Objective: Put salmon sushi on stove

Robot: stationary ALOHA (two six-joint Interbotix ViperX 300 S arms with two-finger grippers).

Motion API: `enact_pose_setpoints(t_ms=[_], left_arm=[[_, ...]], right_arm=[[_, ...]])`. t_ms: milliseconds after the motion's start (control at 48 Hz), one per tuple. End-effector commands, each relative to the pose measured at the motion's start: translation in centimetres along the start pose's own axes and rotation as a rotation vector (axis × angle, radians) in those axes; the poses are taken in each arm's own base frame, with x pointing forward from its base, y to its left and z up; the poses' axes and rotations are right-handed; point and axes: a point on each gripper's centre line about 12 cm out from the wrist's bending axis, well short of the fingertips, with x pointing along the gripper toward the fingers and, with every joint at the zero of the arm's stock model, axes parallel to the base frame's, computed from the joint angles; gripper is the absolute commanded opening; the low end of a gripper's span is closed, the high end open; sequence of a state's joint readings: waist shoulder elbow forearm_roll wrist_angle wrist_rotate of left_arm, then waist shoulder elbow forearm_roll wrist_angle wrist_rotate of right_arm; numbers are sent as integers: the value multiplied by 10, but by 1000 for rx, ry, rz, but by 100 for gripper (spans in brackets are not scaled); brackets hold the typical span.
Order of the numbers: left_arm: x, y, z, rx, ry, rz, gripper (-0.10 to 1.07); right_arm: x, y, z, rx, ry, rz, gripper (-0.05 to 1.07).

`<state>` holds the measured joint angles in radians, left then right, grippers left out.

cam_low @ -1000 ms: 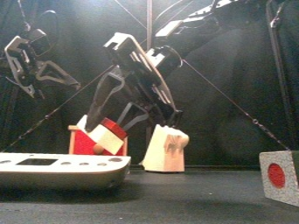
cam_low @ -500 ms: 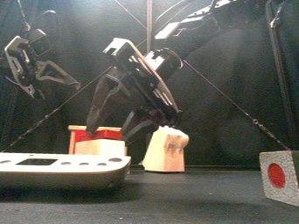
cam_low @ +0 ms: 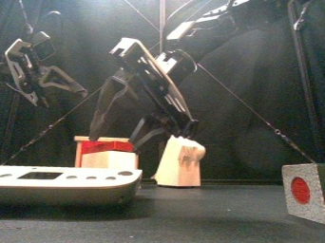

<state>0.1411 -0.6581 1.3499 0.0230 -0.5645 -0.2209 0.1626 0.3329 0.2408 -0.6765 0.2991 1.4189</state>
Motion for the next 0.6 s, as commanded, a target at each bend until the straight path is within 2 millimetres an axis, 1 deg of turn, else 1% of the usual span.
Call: enact_pose_setpoints(t_ms=[0, 583], left_arm=[[2, -1, 4, -2, -14, -1, 40], [1, 0, 3, -2, -11, -1, 40]], right_arm=[[-10, 10, 13, 3, -32, 32, 92], [-12, 7, 14, 6, -30, 0, 92]])
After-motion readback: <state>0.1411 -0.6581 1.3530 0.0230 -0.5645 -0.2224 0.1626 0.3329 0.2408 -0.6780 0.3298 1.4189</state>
